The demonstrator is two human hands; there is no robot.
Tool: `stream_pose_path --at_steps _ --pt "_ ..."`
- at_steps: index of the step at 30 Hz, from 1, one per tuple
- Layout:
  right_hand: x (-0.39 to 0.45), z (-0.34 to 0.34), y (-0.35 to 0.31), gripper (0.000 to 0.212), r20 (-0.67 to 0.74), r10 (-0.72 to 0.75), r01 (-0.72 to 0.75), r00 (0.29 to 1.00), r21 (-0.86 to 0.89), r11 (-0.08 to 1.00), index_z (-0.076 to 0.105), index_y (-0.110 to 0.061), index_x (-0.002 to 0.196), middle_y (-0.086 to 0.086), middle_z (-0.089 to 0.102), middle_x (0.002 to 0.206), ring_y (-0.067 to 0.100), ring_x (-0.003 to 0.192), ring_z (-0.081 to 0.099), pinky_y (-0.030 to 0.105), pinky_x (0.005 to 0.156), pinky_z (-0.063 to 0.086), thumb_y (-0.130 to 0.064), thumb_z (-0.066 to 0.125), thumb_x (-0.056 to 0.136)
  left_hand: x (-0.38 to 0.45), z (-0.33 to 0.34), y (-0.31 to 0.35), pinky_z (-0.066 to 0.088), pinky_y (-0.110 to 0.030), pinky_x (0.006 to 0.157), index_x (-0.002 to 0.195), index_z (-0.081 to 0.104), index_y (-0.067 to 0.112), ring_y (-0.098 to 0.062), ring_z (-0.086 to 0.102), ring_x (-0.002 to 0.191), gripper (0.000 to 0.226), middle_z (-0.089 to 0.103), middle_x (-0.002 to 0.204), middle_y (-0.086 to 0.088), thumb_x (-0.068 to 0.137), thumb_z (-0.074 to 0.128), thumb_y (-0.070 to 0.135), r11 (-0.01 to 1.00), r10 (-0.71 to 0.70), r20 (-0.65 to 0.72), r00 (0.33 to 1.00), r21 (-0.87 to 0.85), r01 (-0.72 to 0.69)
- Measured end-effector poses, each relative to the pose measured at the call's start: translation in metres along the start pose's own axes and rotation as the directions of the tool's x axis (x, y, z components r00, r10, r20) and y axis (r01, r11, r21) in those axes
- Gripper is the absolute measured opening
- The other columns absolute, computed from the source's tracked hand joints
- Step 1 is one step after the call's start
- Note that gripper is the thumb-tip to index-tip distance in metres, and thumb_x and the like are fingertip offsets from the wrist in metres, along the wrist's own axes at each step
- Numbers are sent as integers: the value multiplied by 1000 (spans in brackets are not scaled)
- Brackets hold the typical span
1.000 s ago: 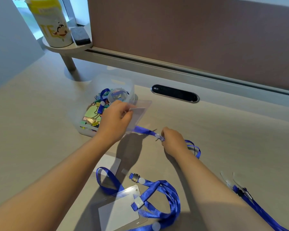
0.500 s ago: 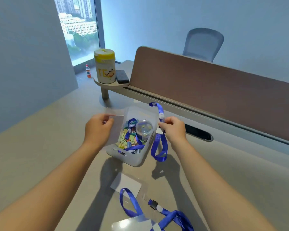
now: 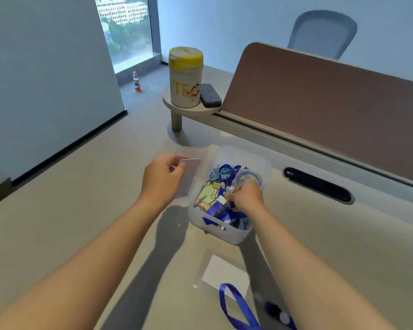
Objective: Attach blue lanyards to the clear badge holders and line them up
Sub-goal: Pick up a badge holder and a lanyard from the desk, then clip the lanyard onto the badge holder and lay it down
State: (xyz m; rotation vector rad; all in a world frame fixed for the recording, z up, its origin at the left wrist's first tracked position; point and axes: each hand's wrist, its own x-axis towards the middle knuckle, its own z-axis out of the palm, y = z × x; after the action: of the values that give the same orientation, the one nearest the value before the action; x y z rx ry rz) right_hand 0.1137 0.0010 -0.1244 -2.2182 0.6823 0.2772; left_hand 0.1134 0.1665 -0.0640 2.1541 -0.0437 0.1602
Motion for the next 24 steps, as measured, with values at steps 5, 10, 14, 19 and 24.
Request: stream_pose_path --at_steps 5,10,14,19,24 --pt "-15 -17 8 28 -36 -93 87 995 -135 987 53 -8 64 8 53 69 25 68 49 27 57 36 -21 52 89 -9 8 13 35 -24 65 103 66 2 -18 45 81 24 64 101 -18 89 47 8 992 116 49 992 47 -118" --pt "-54 -63 40 15 -139 -136 120 981 -120 985 64 -11 83 13 65 98 29 92 60 35 79 47 -19 53 88 -38 32 45 45 -31 81 124 54 10 -22 49 92 34 59 113 -17 91 45 7 962 254 146 956 67 -265" --pt "-93 -108 94 31 -208 -87 66 974 -102 993 60 -5 116 13 63 122 29 112 57 34 93 45 -18 51 90 -77 65 78 41 -28 81 122 55 9 -29 52 101 34 59 111 -17 91 43 5 922 363 267 893 32 -385" --pt "-142 -154 179 31 -293 60 -86 954 -76 993 61 -3 116 16 64 120 30 110 58 33 90 46 -16 50 90 -135 120 111 31 -20 77 115 58 4 -25 53 101 29 61 114 -14 92 41 6 854 464 425 777 21 -521" --pt "-177 -169 267 27 -356 212 -235 910 -21 972 62 2 108 19 65 115 34 107 59 38 90 46 -10 48 88 -191 180 122 39 -31 91 123 53 9 -29 54 112 35 61 122 -14 92 39 4 803 495 576 650 -17 -596"
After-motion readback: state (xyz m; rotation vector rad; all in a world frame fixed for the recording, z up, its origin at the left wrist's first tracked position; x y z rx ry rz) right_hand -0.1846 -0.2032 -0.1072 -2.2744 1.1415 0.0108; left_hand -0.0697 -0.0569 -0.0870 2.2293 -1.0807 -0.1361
